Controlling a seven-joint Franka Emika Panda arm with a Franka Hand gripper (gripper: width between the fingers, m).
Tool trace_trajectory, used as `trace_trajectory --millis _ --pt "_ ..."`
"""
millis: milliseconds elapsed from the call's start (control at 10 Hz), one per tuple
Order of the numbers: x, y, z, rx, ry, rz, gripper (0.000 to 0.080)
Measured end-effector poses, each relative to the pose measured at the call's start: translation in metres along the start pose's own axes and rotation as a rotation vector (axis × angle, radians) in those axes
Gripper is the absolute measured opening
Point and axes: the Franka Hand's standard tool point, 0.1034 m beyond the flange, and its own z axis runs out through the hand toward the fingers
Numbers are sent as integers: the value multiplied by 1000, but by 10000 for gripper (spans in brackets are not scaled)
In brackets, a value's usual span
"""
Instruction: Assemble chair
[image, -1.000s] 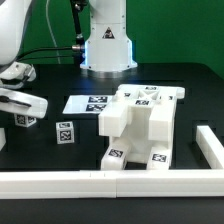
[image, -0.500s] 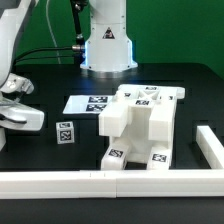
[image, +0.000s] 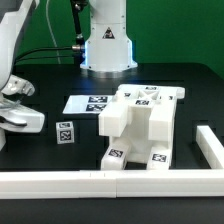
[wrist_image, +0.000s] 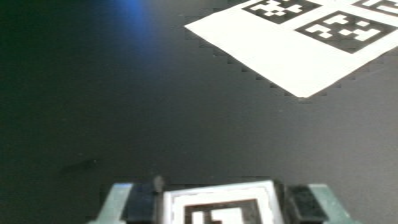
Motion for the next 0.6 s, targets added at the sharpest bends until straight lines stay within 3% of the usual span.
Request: trace_trajectory --millis 100,200,400,600 --pt "-1 -2 -5 -4 26 -6 281" --pt "-14 -7 -16 -30 47 -24 281" --pt "-43 -20 -49 -25 200 -75 281" --pt "-72 -26 -67 -29 371 -135 281"
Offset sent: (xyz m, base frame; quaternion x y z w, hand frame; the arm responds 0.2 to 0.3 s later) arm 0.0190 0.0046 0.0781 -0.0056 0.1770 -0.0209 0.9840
